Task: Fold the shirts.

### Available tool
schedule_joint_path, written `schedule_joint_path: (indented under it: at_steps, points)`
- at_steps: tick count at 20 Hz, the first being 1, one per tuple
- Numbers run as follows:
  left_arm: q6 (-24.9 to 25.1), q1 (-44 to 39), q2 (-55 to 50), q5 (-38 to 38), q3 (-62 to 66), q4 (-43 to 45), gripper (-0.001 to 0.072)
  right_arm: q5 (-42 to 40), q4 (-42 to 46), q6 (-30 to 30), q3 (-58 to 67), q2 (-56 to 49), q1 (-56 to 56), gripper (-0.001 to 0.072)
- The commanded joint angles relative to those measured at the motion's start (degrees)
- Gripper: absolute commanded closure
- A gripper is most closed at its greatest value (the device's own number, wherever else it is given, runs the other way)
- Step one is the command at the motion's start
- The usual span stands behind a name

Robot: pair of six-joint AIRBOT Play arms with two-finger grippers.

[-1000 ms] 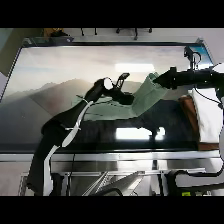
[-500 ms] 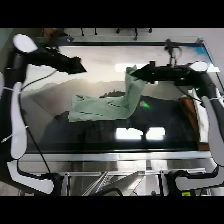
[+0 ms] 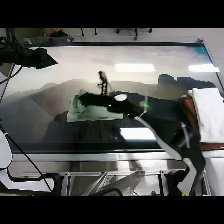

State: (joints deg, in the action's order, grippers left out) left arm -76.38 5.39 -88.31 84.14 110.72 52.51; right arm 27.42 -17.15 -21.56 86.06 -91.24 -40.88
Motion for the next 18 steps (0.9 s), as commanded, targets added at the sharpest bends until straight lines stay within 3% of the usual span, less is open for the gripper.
schedule_joint_path:
  at_steps: [1,3,6,7,8,10,13,15,18]
  points:
    - [3.34,-0.79,0.33,-0.31,-6.54,-0.04,0.0695,-1.4,-22.12,29.94,4.13,-9.46,-5.92,0.0069]
    - [4.39,-0.94,0.33,-0.68,-9.68,-0.09,0.0694,3.28,-17.81,25.24,4.17,-8.72,-4.9,0.0076]
    - [4.39,-0.07,0.66,-1.14,-10.29,-0.17,0.0695,3.48,2.54,10.27,4.17,-4.63,-2.21,0.0077]
    - [4.39,0.0,1.07,-1.49,-10.29,-0.09,0.0694,3.5,11.43,2.56,4.17,-2.62,-0.5,0.0098]
    - [4.39,0.46,1.64,-1.88,-10.29,-0.17,0.0694,3.56,20.35,-5.51,4.17,-0.55,1.49,0.0193]
    - [4.39,0.9,2.86,-2.08,-10.29,-0.04,0.0694,7.96,39.12,-25.66,4.17,3.72,7.39,0.021]
    - [4.37,1.64,4.59,-2.21,-10.32,-0.09,0.0694,25.59,62.66,-51.34,4.17,7.06,20.02,0.0209]
    - [4.37,2.08,5.38,-2.1,-10.34,-0.07,0.0694,35.34,66.49,-55.41,4.04,5.6,27.17,0.0209]
    - [4.35,2.1,5.92,-2.01,-10.34,-0.02,0.0694,39.04,66.51,-54.66,4.04,2.05,31.21,0.02]
